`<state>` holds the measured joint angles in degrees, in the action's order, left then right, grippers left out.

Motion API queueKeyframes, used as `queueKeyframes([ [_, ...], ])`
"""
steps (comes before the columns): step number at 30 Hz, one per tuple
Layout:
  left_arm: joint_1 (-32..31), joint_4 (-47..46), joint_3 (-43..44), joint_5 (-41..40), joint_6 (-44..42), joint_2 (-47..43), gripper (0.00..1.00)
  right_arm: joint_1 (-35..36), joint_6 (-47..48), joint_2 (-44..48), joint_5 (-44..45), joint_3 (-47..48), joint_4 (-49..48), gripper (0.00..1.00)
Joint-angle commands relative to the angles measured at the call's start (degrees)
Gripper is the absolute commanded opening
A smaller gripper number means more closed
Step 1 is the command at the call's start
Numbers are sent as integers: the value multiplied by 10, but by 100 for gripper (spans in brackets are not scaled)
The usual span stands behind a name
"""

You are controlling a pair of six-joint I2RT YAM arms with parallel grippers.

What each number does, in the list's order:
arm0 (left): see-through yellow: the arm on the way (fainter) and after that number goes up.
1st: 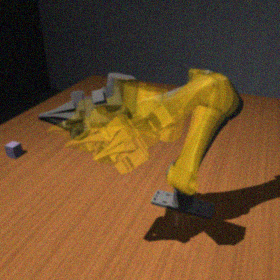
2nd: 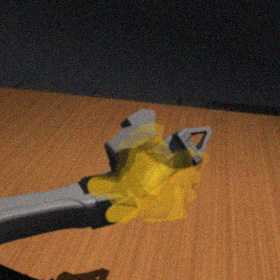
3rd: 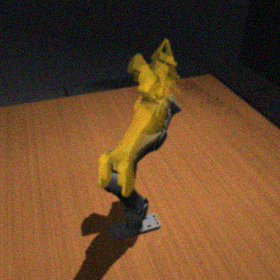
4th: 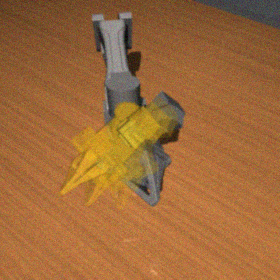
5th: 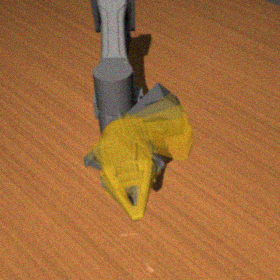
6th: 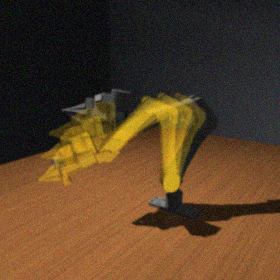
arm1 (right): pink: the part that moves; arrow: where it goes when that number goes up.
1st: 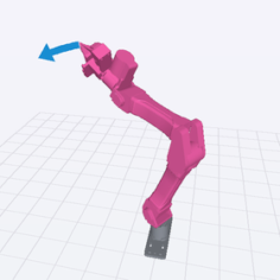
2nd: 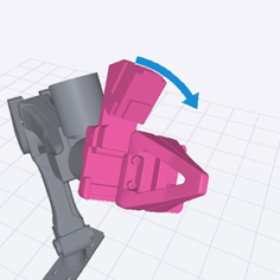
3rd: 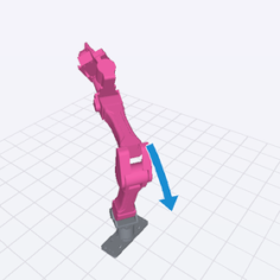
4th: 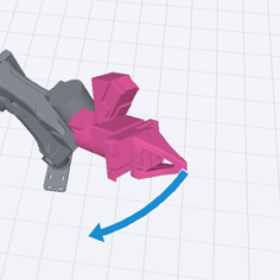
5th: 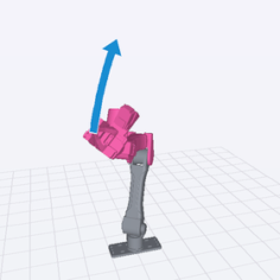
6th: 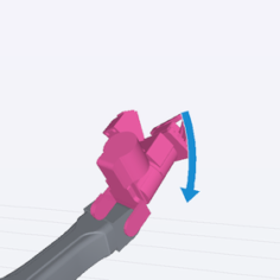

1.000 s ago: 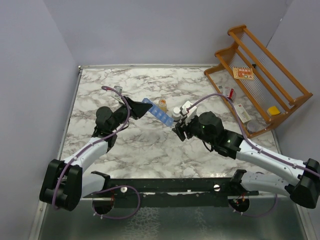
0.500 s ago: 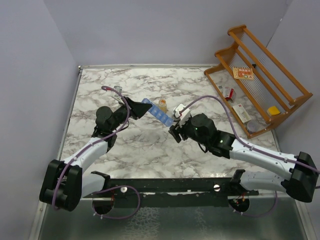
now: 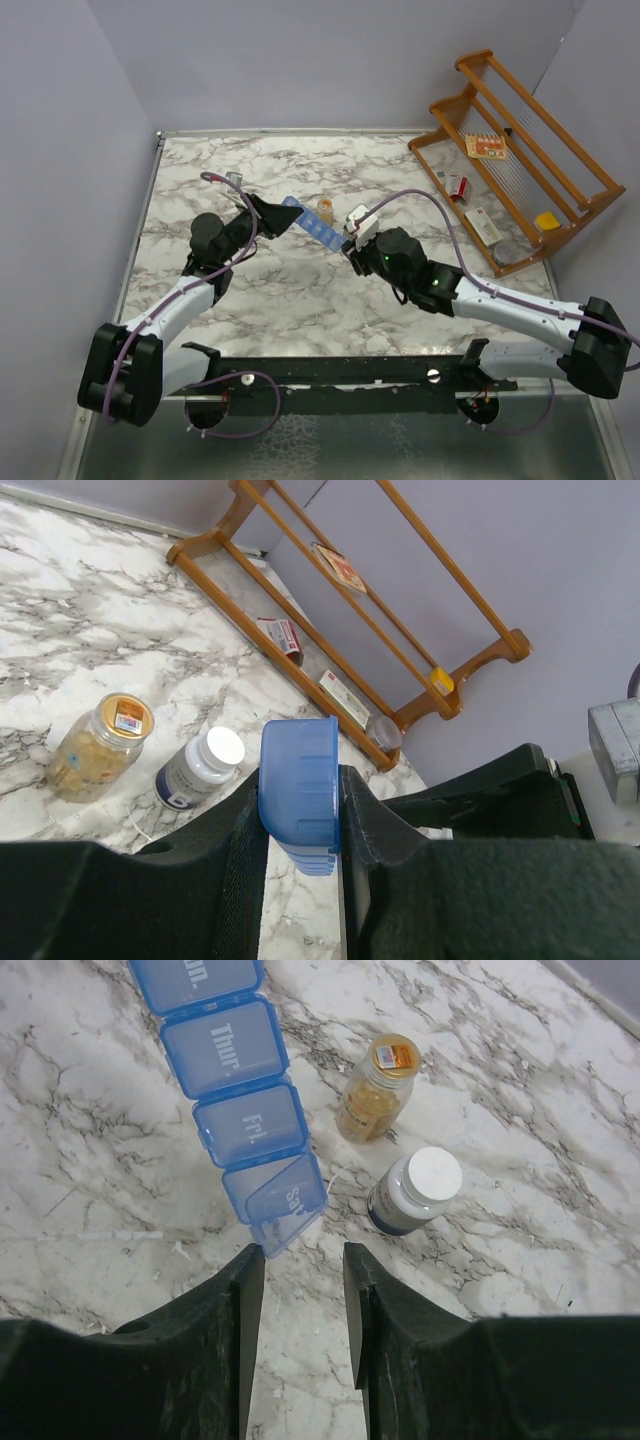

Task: Sort the pills into containers
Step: Pick up the pill container at the center of the board.

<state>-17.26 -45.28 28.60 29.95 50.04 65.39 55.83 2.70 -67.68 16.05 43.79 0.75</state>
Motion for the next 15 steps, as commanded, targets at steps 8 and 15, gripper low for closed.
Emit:
queueKeyframes([
  [8, 1, -8, -3, 9, 10, -14, 0, 3, -1, 10, 33, 7, -37, 33],
  [15, 1, -8, -9, 14, 16, -17, 0, 3, 9, -4, 47, 21, -48, 24],
])
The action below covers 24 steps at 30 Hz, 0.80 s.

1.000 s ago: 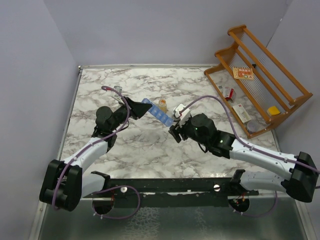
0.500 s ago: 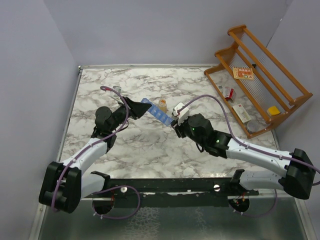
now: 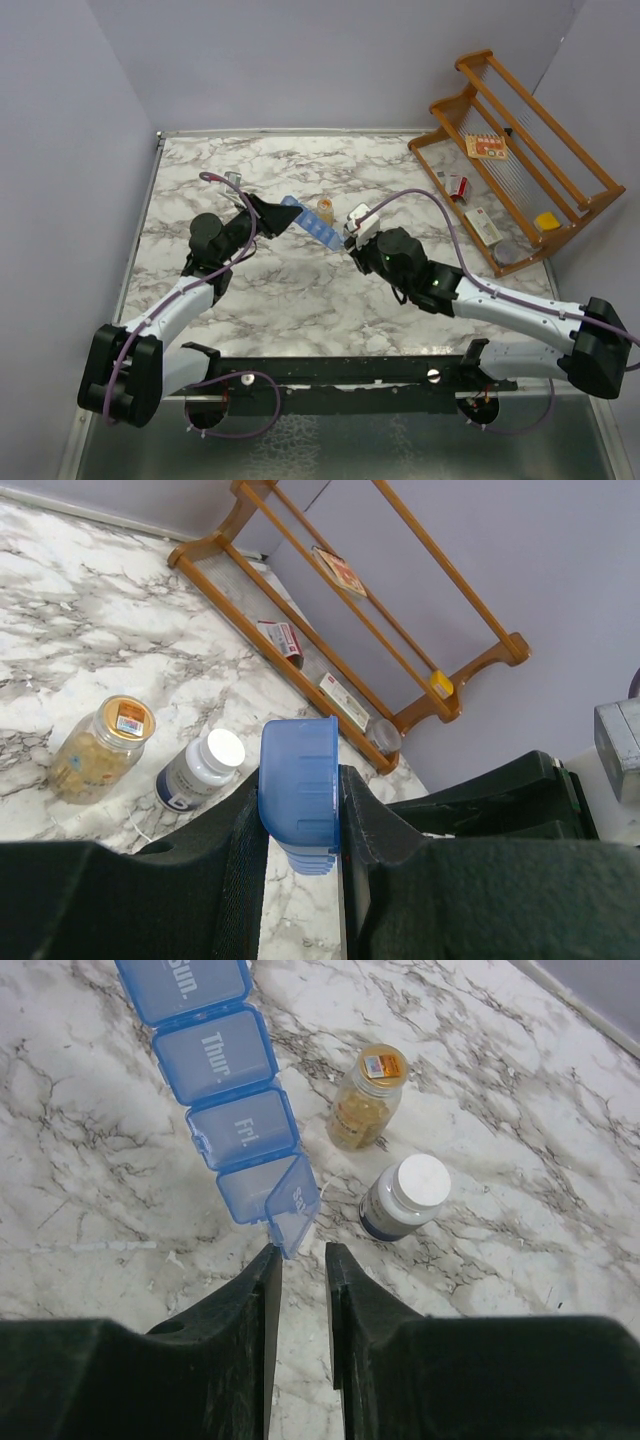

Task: Sort the pills into containers
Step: Pick up the pill container at the center of the board, then open the pill container.

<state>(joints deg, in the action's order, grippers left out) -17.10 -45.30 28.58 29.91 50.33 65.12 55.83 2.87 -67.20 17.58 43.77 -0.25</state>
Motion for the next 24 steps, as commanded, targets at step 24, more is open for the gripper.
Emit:
queueKeyframes([
  [24, 0, -8, -10, -12, 11, -13, 0, 3, -3, 42, -28, 25, 22, 44],
])
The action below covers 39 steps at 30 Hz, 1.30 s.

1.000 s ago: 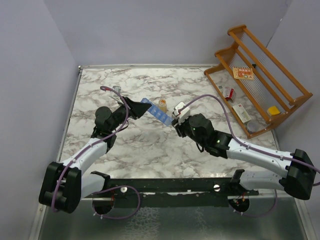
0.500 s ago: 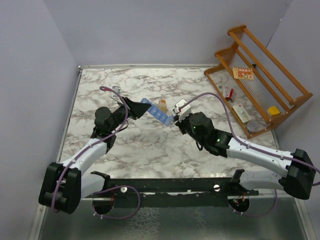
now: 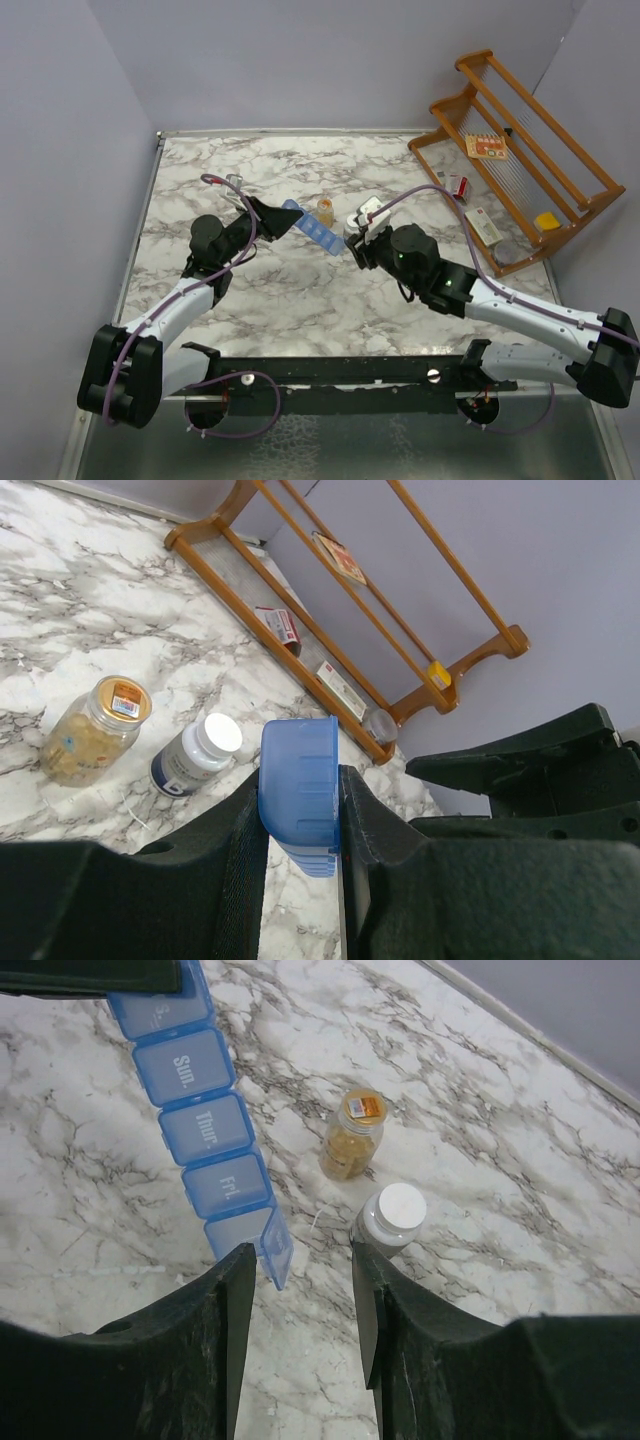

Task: Sort the pills into containers
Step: Open the pill container.

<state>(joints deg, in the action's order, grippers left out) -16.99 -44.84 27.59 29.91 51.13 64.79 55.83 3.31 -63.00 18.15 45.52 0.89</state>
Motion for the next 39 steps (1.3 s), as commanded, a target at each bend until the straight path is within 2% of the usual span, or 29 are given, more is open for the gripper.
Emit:
queueKeyframes([
  [1, -1, -12, 1, -10, 3, -9, 0, 3, -9, 1, -41, 7, 8, 44],
  [14, -1, -12, 9, 3, 10, -5, 0, 6, -17, -34, -47, 5, 3, 44],
  [21, -1, -12, 10, 6, 19, -9, 0, 6, -13, -49, -42, 1, -12, 38],
  [31, -1, -12, 8, 12, 24, -9, 0, 6, -14, -78, -44, 8, -21, 3],
  [37, -1, -12, 5, 14, 24, 0, 0, 6, -1, -79, -43, 10, -10, 1],
  [39, -1, -12, 3, 16, 21, 4, 9, 6, 2, -75, -41, 11, -2, 1],
])
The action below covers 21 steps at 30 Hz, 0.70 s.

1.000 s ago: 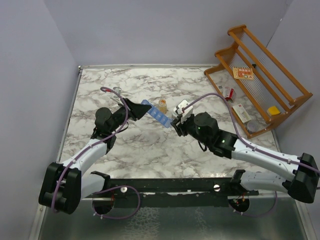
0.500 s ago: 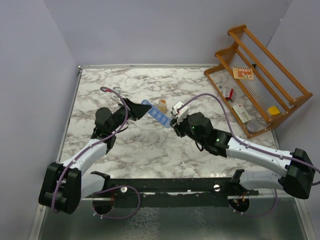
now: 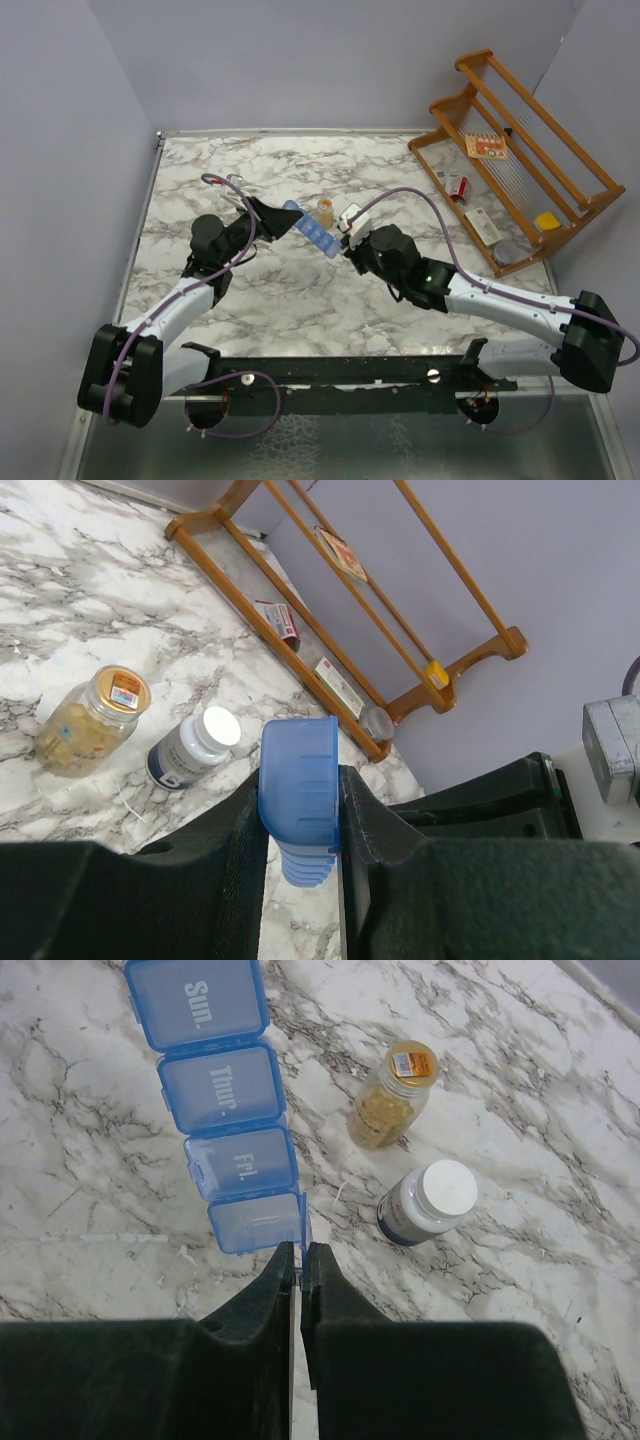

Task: Sort the pills into containers
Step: Open the pill container, then place the pill container at the center of the board.

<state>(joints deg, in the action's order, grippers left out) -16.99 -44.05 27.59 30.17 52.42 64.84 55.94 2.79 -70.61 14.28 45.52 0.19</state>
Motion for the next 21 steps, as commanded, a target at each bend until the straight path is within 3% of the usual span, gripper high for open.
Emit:
queueKeyframes([
  [1, -1, -20, 2, 16, 5, 6, 16, 5, 7, 4, 0, 11, 11, 1],
  [3, -1, -19, 0, 19, 1, 10, 28, 5, 8, 10, 1, 12, 24, 1],
  [6, -1, -18, -7, 19, -3, 13, 29, 5, 3, 16, 6, 15, 51, 1],
  [8, -1, -16, -13, 14, -7, 11, 36, 5, -2, 17, 6, 17, 68, 1],
  [10, -1, -7, -19, 11, -22, 6, 57, 6, -8, 18, 5, 18, 86, 1],
  [11, -1, -1, -23, 9, -33, 2, 60, 5, -9, 19, 6, 17, 90, 1],
  [21, -1, 29, -71, -26, -61, -19, 61, 5, -18, 10, 8, 16, 108, 1],
])
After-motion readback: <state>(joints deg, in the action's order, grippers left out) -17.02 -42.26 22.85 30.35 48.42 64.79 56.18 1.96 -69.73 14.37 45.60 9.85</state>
